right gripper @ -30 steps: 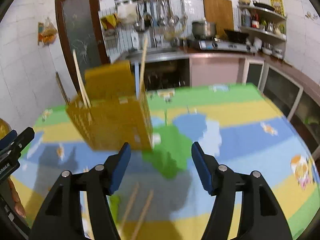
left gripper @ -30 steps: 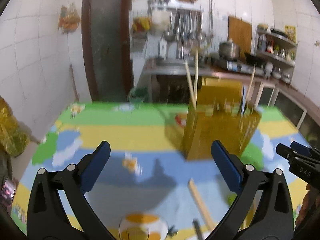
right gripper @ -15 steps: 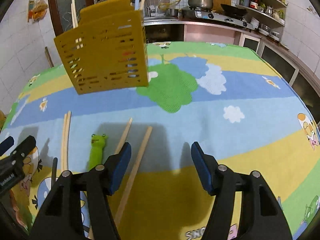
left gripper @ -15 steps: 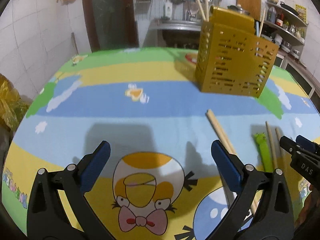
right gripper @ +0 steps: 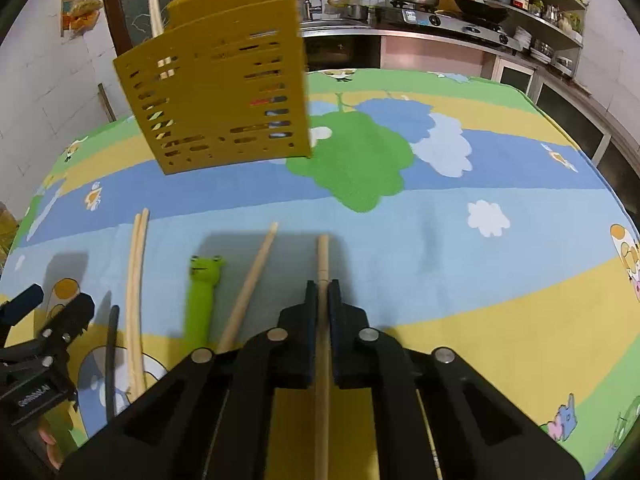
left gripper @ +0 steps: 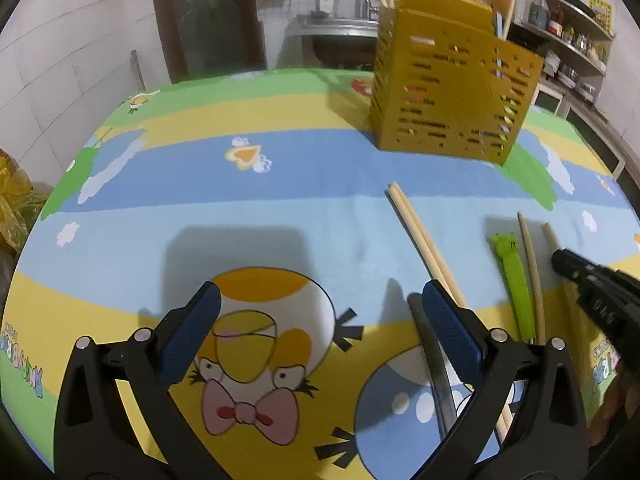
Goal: Organize utensils
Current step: 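Grasp a chopstick with the right gripper while the left grasps the metal spoon, then lift the chopstick and metal spoon and carry them over the yellow holder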
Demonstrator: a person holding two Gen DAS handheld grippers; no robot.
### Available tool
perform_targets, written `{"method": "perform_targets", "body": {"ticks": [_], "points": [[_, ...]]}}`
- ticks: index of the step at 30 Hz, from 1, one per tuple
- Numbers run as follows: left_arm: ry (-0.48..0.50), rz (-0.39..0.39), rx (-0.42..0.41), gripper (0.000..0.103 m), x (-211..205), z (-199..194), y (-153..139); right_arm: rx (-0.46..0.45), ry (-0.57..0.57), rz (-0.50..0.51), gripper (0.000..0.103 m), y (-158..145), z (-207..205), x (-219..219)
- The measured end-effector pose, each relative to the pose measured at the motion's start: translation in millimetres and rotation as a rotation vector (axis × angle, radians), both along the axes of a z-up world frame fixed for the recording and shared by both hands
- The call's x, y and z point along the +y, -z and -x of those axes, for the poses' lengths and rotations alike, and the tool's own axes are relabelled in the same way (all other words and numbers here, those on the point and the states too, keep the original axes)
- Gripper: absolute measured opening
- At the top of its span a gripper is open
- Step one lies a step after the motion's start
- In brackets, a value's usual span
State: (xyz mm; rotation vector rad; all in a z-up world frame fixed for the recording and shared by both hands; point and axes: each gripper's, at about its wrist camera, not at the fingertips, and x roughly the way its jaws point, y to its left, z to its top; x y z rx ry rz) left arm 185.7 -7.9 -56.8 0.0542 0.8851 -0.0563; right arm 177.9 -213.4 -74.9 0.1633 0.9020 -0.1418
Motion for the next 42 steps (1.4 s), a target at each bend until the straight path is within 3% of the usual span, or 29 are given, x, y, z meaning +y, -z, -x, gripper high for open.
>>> {"method": "perform_targets", "body": {"ticks": [2,10,18,27,36,42], "points": [[0.006,-0.004,0.019,0.097,-5,0,5,-0.002,0.002,-0.004,0.006,0,2,-7],[0.030,-0.008,0.053,0.077,-24,2,13,-0.013,-0.009,0.002,0.006,2,6,-19],[0.079,-0.012,0.072,0.035,-42,3,8,-0.002,-0.018,0.002,0.007,0,2,-21],[0.082,0.014,0.090,0.009,-45,-8,7,0.022,-0.010,-0.019,0.006,1,-9,-23],[0.091,0.038,0.071,0.009,-42,-6,1,-0.038,0.009,-0.052,0.006,-8,5,-27],[0.095,0.044,-0.035,0.009,-39,7,-26,-0.135,0.020,-0.064,0.006,-31,18,-29]]}}
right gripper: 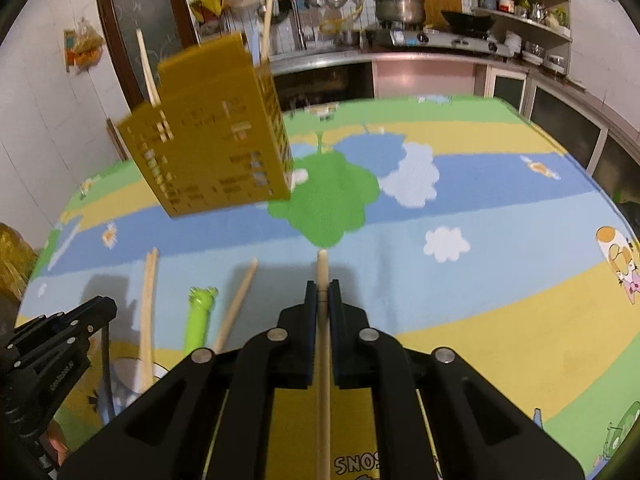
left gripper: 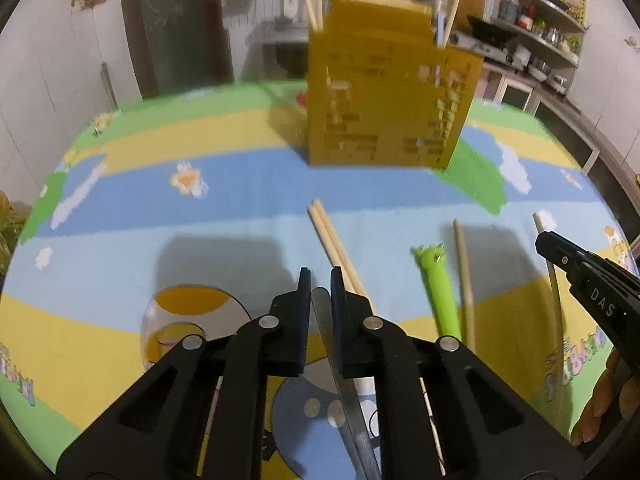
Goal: Organize utensils
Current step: 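Lift the chopstick and metal spoon and carry them over the yellow holder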
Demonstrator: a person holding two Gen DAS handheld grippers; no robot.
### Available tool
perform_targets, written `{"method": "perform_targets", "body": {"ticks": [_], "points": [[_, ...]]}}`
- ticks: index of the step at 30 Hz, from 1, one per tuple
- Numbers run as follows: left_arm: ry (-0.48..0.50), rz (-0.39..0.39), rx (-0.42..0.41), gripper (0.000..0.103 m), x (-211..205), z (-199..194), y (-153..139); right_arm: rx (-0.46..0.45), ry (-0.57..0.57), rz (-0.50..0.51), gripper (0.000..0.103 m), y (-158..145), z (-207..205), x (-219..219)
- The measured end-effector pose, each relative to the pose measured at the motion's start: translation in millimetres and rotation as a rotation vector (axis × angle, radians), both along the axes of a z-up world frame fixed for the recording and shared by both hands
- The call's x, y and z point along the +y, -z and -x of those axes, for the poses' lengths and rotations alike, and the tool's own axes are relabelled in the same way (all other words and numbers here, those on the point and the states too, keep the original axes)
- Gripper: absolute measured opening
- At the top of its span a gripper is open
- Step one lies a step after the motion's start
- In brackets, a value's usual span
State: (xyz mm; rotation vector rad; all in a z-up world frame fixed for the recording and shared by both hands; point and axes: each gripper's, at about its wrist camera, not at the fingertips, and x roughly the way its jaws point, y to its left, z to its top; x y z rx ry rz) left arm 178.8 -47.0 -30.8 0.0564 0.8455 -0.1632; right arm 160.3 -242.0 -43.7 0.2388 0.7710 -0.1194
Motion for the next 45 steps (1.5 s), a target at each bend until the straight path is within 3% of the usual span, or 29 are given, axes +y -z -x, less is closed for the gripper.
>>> {"method": "perform_targets", "body": {"ticks": [10,18,33,45], "points": [[-0.004,0.031,-0.216,0.008,20,19,-62,-0.235,0.005,0.018,0.006,-53,30,8],[0.003,0.009,-0.319,0.008,26,38,-85,-0.407,0.011,0.069,0.006,-79,49,18],[0.015,0.023,-0.376,0.008,31,53,-93,-0.496,0.004,0.104,0.006,-91,63,23],[0.017,0.059,-0.435,0.008,22,19,-139,-0.572,-0.005,0.102,0.006,-135,29,21]]}}
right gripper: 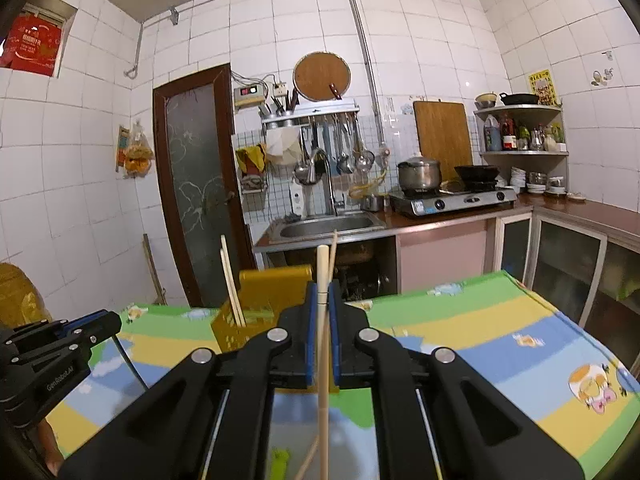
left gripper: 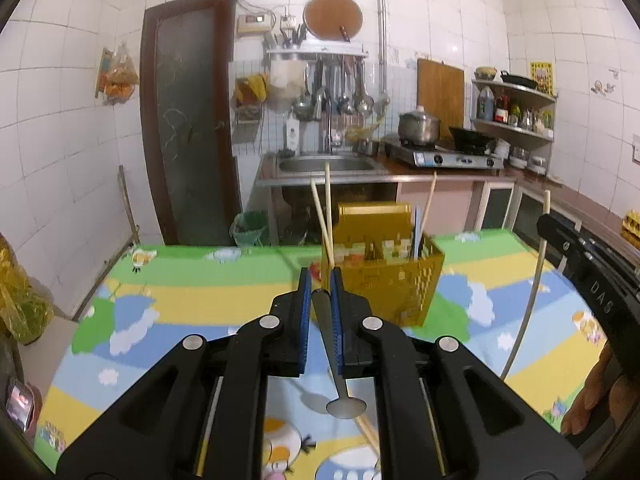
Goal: Organize utensils
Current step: 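Lift the chopstick and metal spoon and carry them over the yellow holder, then lower both held utensils into the yellow holder and open the grippers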
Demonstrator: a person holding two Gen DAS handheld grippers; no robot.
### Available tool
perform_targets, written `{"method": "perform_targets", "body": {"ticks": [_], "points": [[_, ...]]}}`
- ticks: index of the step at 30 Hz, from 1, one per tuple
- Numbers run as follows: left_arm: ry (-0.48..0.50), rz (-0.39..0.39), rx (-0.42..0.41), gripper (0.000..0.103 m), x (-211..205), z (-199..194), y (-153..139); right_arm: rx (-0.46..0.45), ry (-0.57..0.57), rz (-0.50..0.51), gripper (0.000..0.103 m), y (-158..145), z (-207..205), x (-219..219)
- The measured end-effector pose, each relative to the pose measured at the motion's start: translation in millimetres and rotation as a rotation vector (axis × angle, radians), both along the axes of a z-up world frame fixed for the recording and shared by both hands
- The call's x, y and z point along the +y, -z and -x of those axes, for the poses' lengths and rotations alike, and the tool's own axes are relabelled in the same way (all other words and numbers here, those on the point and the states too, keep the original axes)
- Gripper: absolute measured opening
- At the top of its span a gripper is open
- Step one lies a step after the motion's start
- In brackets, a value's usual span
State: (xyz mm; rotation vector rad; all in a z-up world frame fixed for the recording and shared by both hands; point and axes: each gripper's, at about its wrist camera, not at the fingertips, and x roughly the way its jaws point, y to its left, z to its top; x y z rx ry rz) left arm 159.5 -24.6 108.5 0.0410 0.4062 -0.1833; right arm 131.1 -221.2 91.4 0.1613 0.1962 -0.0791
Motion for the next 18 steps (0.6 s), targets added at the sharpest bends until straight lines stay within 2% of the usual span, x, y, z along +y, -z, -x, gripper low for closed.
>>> {"method": "perform_targets", "body": {"ticks": [11,14,18], "points": [[0.003,0.045,-0.162,0.008,-23,-48,-93,-0.147,0.003,-0.015,0.006,-78,-59,-9],[0.004,0.053,-0.185,0.008,-28,-66,-102,-0.191,0.010,-0.015,0.006,-91,-84,-13],[0.003,0.065,-0.173,0.008,-36,-93,-96,-0.213,-0.002,-0.024,0.006,-89,-116,-15]]}}
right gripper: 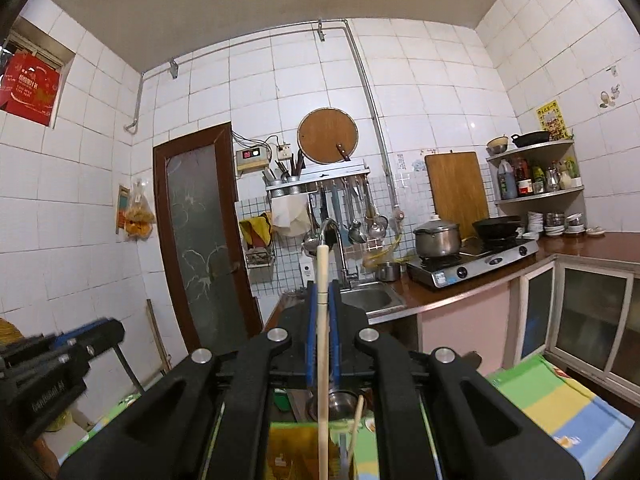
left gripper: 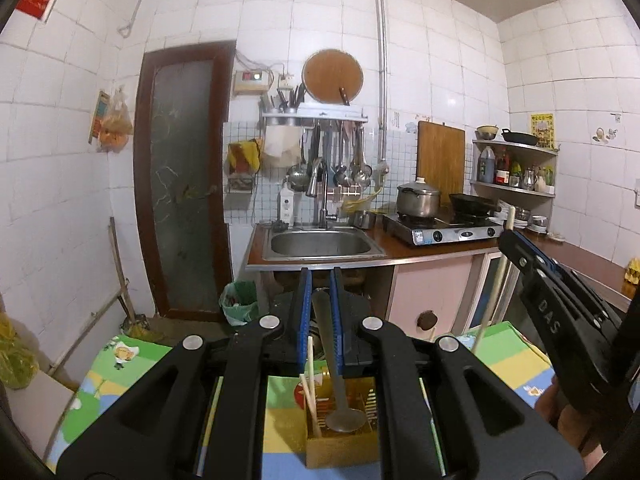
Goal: Organize utensils
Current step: 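Lower both held utensils into the yellow holder and open the grippers, then grasp a chopstick with the right gripper while the left grasps another chopstick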
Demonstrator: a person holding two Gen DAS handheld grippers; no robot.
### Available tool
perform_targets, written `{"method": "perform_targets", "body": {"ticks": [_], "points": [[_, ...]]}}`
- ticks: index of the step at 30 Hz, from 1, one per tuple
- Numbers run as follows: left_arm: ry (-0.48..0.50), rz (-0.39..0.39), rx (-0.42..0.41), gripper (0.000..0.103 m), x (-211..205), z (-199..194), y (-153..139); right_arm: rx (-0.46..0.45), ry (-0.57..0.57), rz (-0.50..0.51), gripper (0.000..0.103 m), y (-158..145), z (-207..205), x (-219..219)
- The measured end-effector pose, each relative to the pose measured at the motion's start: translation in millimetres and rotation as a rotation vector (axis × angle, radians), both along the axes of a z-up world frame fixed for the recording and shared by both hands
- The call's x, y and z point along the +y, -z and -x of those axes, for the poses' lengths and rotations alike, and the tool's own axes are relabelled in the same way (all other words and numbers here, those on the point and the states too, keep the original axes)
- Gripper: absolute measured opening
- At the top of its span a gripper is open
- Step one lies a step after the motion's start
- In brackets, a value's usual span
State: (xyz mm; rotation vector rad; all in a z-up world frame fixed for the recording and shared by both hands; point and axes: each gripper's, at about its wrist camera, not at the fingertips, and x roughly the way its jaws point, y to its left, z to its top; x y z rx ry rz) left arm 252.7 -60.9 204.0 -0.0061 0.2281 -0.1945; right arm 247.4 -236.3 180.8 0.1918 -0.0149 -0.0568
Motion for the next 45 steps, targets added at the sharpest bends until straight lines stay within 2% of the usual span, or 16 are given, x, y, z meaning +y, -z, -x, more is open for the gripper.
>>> {"method": "perform_targets", "body": {"ticks": [4,12,15,17,19,20,21,22,24,27,30,33,41,45], "points": [[-0.015,-0.015,0.054,0.008,-7,-36,31,0.010,-0.022,0.016,0.006,21,-31,-2],[-0.021,-0.008,0.178,0.008,-4,-80,98,0.198,-0.060,-0.007,0.006,99,-69,-9],[-0.029,0.017,0.229,0.008,5,-86,107,0.259,-0.056,-0.004,0.007,112,-72,-10],[-0.039,0.034,0.242,0.010,14,-83,106,0.304,-0.038,-0.007,0.014,116,-71,-13],[-0.049,0.038,0.252,0.030,23,-75,101,0.335,-0.026,-0.027,0.061,117,-68,-18],[-0.057,0.046,0.250,0.056,29,-70,97,0.336,-0.015,-0.043,0.061,116,-63,-22],[-0.066,0.053,0.239,0.070,33,-65,93,0.339,0.001,-0.049,0.061,114,-55,-26],[-0.081,0.058,0.214,0.074,40,-55,89,0.352,0.009,-0.042,0.061,113,-50,-27],[-0.108,0.043,0.208,0.089,51,-40,85,0.377,0.018,-0.027,0.062,111,-40,-29],[-0.142,0.049,0.226,0.095,69,-20,88,0.428,0.023,0.008,0.062,114,-19,-27],[-0.162,0.069,0.276,0.097,84,-5,106,0.522,0.016,0.017,0.062,131,1,-22],[-0.184,0.063,0.351,0.097,92,3,137,0.605,0.012,0.003,0.062,158,18,-15],[-0.199,-0.019,0.515,0.097,93,22,220,0.798,-0.002,0.022,0.061,232,37,14],[-0.210,-0.050,0.578,0.097,95,23,248,0.854,-0.005,0.010,0.061,245,35,22]]}}
